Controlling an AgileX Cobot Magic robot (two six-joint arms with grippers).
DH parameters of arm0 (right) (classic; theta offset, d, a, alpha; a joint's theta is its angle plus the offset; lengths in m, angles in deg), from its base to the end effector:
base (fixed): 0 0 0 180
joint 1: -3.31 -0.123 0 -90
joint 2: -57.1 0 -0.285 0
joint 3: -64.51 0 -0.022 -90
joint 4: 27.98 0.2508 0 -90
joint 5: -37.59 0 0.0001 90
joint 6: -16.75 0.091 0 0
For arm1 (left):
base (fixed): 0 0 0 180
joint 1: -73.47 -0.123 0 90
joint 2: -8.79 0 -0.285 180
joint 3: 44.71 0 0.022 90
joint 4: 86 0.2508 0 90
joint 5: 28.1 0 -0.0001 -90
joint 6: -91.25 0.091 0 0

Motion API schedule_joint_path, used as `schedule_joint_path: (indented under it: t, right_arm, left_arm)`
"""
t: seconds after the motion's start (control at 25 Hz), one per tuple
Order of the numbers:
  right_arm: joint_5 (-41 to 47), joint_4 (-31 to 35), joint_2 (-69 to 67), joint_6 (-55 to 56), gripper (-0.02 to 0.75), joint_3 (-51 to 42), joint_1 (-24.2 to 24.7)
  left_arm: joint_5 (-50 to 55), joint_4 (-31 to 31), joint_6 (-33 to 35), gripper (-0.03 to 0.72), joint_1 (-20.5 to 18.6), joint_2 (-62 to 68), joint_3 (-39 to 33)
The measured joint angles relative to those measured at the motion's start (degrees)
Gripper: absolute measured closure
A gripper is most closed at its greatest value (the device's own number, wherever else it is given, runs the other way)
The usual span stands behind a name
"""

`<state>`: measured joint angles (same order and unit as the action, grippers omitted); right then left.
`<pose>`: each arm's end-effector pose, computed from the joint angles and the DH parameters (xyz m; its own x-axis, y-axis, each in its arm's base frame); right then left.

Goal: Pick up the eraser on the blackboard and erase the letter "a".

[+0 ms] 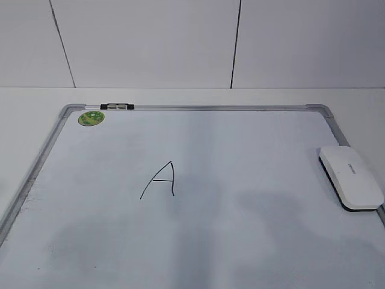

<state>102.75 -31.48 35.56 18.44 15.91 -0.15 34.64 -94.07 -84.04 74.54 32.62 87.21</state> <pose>0.0275 -0.0034 0.2689 -0.7091 -0.0391 -0.7040 -0.0186 0.9992 -0.0367 0.0351 -0.0120 0.2737 -0.6978 0.0303 -0.7157 0.1198 0.9900 -0.0749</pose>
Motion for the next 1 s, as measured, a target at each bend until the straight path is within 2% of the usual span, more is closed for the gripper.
schedule_joint_path:
  t: [0.2,0.52,1.0]
  right_arm:
    - [0.0,0.0,5.7,0.0,0.145,0.0,1.9]
    - [0.1,0.0,12.3,0.0,0.145,0.0,2.1]
    - [0.2,0.1,14.7,0.0,0.145,0.0,2.2]
  left_arm:
    - [0.3,0.0,0.0,0.225,0.0,-6.9,0.0]
    - [0.5,0.0,0.0,0.241,0.0,-14.5,0.0]
    - [0.6,0.0,0.0,0.244,0.0,-15.4,0.0]
